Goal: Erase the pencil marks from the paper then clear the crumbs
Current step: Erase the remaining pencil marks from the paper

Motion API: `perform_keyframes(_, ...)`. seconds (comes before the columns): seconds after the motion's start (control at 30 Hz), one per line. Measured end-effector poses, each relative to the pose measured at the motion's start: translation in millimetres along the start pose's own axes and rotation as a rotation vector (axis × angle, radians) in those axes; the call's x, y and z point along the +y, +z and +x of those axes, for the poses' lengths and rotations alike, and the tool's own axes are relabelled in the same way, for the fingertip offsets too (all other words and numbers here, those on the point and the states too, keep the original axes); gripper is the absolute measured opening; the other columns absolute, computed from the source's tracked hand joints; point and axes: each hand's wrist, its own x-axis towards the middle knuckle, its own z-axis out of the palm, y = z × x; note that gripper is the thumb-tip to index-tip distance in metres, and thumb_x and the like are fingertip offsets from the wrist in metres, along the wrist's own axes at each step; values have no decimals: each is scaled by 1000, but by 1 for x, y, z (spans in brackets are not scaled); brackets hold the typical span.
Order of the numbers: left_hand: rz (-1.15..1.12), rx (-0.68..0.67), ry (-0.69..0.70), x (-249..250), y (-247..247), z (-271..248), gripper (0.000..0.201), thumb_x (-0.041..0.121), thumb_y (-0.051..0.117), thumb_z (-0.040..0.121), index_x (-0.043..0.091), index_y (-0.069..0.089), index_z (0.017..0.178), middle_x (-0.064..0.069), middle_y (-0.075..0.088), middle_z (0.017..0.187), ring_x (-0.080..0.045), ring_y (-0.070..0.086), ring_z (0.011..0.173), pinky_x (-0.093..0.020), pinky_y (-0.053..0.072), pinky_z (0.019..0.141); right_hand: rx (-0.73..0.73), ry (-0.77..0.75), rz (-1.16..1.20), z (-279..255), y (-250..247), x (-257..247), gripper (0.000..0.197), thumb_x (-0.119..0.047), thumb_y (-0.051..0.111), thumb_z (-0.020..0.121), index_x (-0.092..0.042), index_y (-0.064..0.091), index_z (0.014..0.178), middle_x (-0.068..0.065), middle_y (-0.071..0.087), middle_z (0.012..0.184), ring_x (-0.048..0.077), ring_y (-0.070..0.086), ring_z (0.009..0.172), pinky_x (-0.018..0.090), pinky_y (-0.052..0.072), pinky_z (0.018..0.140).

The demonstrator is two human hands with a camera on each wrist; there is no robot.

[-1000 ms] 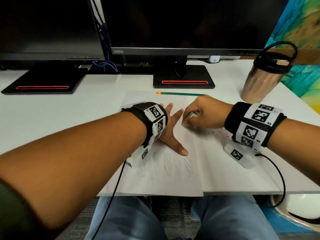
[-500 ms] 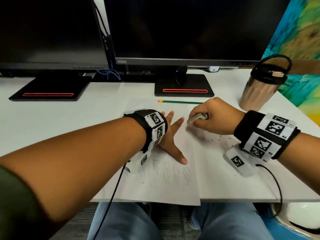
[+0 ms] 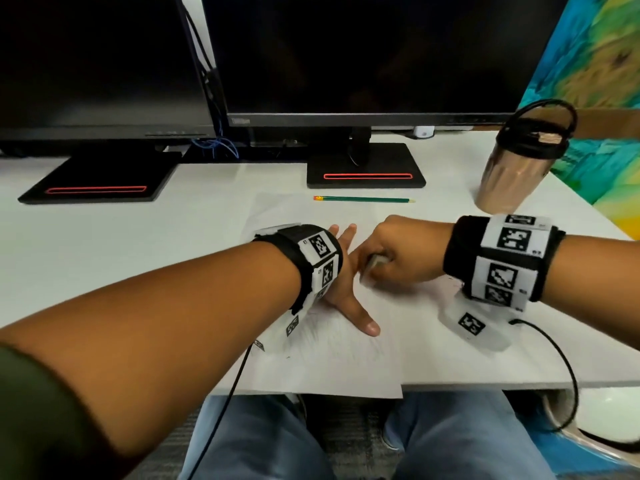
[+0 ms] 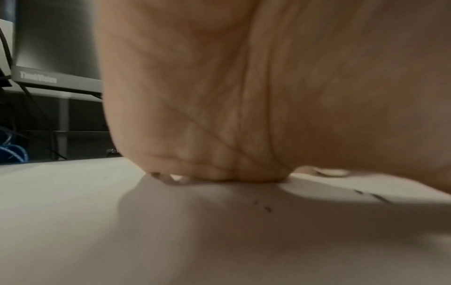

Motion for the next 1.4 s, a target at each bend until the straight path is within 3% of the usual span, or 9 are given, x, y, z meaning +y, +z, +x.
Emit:
perform_keyframes(0.23, 18, -3, -3, 2, -1, -2, 133, 94, 57, 56, 41, -17, 153, -10, -38, 157, -37, -26, 147, -62, -1, 117, -59, -49, 74, -4, 7, -5, 10, -29, 64, 83, -22, 71, 83, -9, 70, 75, 7, 63, 69, 30, 55, 70)
perform_keyframes(0.4, 12, 21, -7, 3, -2, -4, 138, 91, 59, 57, 35, -26, 151, -10, -35, 158, -37, -23, 148, -61, -1, 117, 22, 29, 41, 3, 2, 7, 17, -28, 62, 84, -21, 75, 91, -1, 74, 81, 16, 67, 75, 37, 57, 74)
perform_keyframes(0.5, 17, 0, -9, 3, -3, -4, 132, 94, 56, 57, 41, -16, 154, -11, -37, 157, -36, -26, 147, -60, -2, 118, -95, -52, 94, -1, 7, -3, 14, -30, 64, 82, -22, 74, 87, -5, 73, 82, 13, 66, 76, 35, 56, 74)
perform_keyframes(0.67, -8, 25, -2, 3, -3, -6, 141, 91, 61, 56, 36, -30, 148, -8, -34, 159, -35, -22, 149, -61, 1, 118, 62, 60, 50, 5, -1, 14, 15, -31, 66, 83, -25, 76, 93, -2, 73, 80, 15, 65, 75, 39, 56, 74)
perform_keyframes(0.8, -2, 13, -5, 2, -4, -7, 139, 93, 59, 55, 38, -26, 150, -8, -35, 159, -35, -22, 149, -60, 1, 118, -105, 7, 124, 0, 3, 6, 11, -35, 70, 80, -27, 75, 85, -8, 74, 82, 8, 67, 78, 35, 56, 78)
perform_keyframes(0.93, -10, 27, -6, 4, -5, -7, 141, 90, 61, 57, 35, -31, 149, -8, -33, 160, -35, -20, 149, -61, 1, 118, 29, 74, 81, 5, -1, 14, 14, -33, 67, 81, -25, 76, 89, -4, 73, 79, 15, 67, 76, 39, 57, 74)
perform_keyframes(1.07, 2, 16, -10, 3, -6, -7, 140, 92, 59, 56, 35, -28, 150, -8, -34, 159, -36, -20, 149, -60, 2, 118, -88, 19, 142, -2, 4, 6, 10, -33, 69, 82, -27, 76, 85, -9, 73, 77, 5, 65, 73, 23, 50, 69)
perform_keyframes(1.2, -3, 31, -9, 5, -6, -7, 142, 91, 61, 56, 35, -32, 148, -9, -32, 160, -36, -18, 150, -61, 3, 118, 55, 96, 122, 3, 0, 18, 12, -33, 69, 81, -26, 76, 89, -3, 73, 78, 15, 67, 75, 39, 57, 73)
perform_keyframes(1.4, 7, 15, -18, 4, -6, -7, 142, 92, 60, 54, 36, -29, 150, -9, -33, 159, -35, -20, 150, -60, 4, 118, -79, 59, 138, -1, -1, 9, 9, -32, 72, 81, -26, 76, 85, -9, 74, 81, 7, 67, 80, 35, 56, 80)
